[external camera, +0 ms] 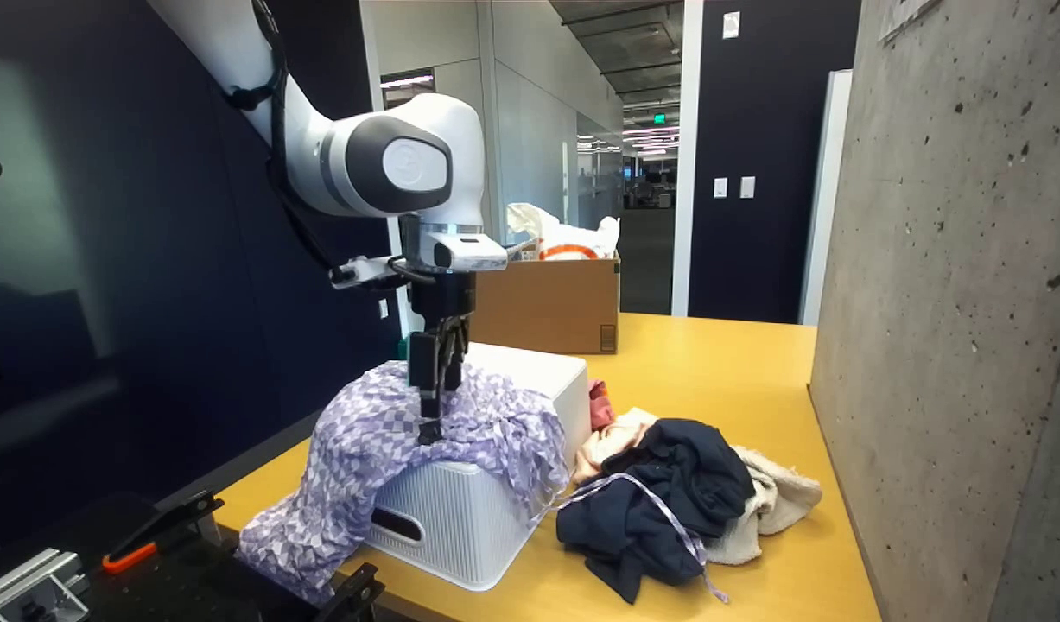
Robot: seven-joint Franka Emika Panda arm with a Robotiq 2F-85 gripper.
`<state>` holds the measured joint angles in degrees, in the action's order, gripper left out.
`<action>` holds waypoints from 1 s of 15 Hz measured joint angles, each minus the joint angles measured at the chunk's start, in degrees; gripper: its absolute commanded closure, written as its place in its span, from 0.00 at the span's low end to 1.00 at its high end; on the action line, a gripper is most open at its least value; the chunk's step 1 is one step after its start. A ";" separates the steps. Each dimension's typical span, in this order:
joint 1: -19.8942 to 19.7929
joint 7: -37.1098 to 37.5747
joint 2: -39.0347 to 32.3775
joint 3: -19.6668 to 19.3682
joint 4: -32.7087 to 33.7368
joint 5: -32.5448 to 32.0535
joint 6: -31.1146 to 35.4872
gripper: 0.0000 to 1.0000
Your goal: Press the dress over the basket
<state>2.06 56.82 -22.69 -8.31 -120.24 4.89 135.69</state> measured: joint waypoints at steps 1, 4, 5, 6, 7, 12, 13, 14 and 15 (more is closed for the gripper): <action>-0.04 -0.01 -0.02 0.00 0.70 0.00 0.62 0.00; -0.12 -0.02 -0.19 -0.01 3.26 0.00 1.51 0.00; -0.22 -0.02 -0.41 -0.01 4.06 0.02 1.58 0.00; -0.41 -0.02 -0.75 -0.01 4.79 0.04 1.63 0.00; -0.71 -0.08 -1.32 -0.02 5.57 0.15 1.68 0.00; -2.66 -2.18 -7.29 -0.03 9.96 1.85 4.62 0.00; -2.72 -2.52 -8.79 -0.03 11.02 1.88 5.79 0.00; -2.67 -2.62 -10.28 0.06 12.16 1.88 7.05 0.00; -2.56 -2.67 -11.65 0.22 13.31 1.89 8.05 0.00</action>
<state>-0.50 54.16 -34.34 -8.09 -106.93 6.78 143.74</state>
